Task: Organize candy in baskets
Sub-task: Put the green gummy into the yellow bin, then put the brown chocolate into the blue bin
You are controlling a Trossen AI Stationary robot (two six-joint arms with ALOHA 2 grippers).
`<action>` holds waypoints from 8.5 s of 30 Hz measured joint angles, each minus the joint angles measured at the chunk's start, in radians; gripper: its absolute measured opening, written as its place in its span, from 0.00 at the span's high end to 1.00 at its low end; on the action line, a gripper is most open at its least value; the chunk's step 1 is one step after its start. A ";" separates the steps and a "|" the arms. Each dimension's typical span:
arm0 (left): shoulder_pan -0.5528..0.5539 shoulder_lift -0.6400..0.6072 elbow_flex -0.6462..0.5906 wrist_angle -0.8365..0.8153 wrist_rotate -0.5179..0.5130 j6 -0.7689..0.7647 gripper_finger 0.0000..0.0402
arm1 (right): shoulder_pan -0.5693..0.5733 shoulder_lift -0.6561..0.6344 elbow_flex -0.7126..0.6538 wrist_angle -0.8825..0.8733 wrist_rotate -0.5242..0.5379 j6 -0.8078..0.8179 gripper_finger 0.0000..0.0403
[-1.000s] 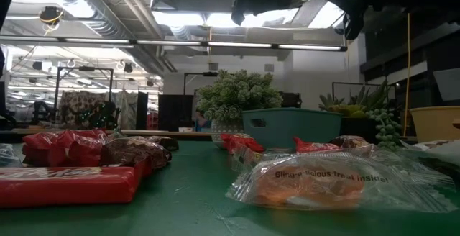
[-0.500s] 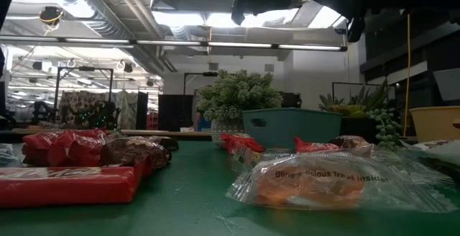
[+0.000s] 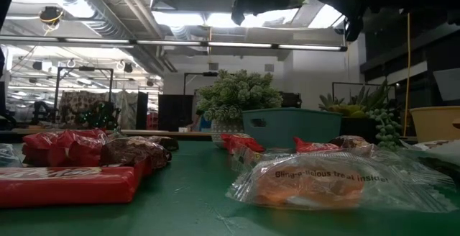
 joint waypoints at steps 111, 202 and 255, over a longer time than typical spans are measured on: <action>0.185 -0.424 -0.001 -1.029 0.075 0.071 0.67 | -0.282 0.755 0.794 -1.441 -0.547 0.106 0.44; 0.185 -0.424 -0.001 -1.030 0.075 0.071 0.67 | -0.282 0.514 0.793 -1.644 -0.592 0.124 0.98; 0.096 -0.424 -0.151 -1.180 0.208 -0.107 0.55 | 0.006 0.380 0.793 -2.126 -0.452 0.072 0.59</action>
